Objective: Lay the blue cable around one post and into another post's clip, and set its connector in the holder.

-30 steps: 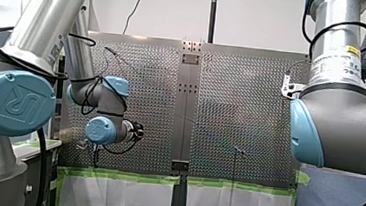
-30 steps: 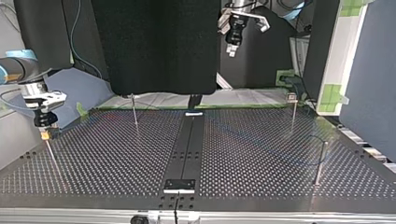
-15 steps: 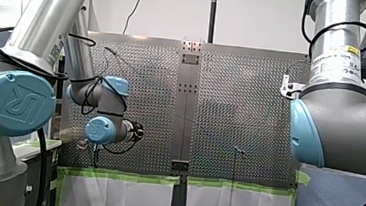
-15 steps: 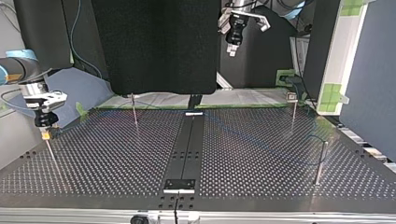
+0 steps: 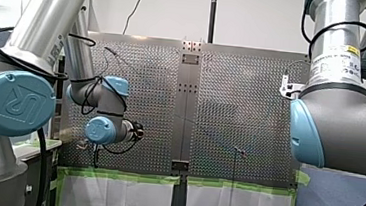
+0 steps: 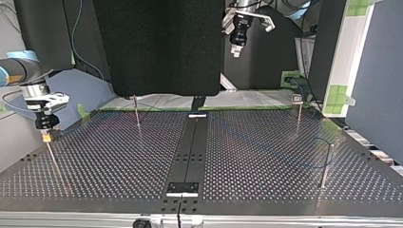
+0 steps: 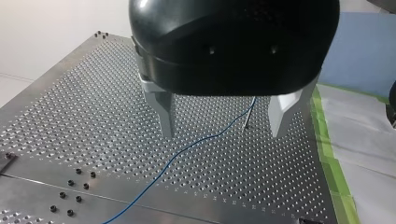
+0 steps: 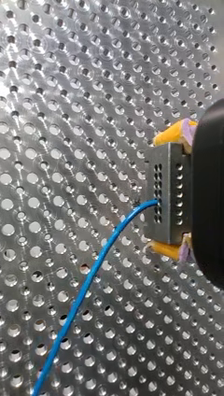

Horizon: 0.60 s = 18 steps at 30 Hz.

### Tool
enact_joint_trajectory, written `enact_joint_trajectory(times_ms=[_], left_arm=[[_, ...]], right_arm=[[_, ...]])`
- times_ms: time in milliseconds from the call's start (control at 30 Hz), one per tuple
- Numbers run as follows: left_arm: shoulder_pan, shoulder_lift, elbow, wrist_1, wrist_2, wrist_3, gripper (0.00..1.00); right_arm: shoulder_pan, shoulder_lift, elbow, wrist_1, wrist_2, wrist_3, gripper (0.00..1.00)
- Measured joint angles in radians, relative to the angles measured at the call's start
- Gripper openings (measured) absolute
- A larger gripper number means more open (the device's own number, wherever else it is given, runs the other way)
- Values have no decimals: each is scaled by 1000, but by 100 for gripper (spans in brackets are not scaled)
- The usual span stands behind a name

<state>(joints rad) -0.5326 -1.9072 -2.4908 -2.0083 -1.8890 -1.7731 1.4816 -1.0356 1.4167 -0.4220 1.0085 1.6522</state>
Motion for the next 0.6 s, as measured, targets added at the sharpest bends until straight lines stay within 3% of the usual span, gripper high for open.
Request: enact_joint_trajectory(times_ms=[67, 100, 167, 200, 233, 600], left_arm=[[0, 0, 0, 0, 0, 0, 99], [0, 0, 0, 0, 0, 1, 99], [0, 0, 0, 0, 0, 1, 99], [0, 0, 0, 0, 0, 1, 99], [0, 0, 0, 0, 0, 1, 99], [0, 0, -1, 0, -1, 1, 99]], right_arm=[[0, 0, 0, 0, 6, -2, 66], [-1, 0, 0, 0, 8, -3, 66], [0, 0, 0, 0, 16, -4, 88], [0, 0, 0, -1, 21, -4, 88], [-1, -1, -1, -1, 24, -4, 98], [0, 0, 0, 0, 36, -4, 98]])
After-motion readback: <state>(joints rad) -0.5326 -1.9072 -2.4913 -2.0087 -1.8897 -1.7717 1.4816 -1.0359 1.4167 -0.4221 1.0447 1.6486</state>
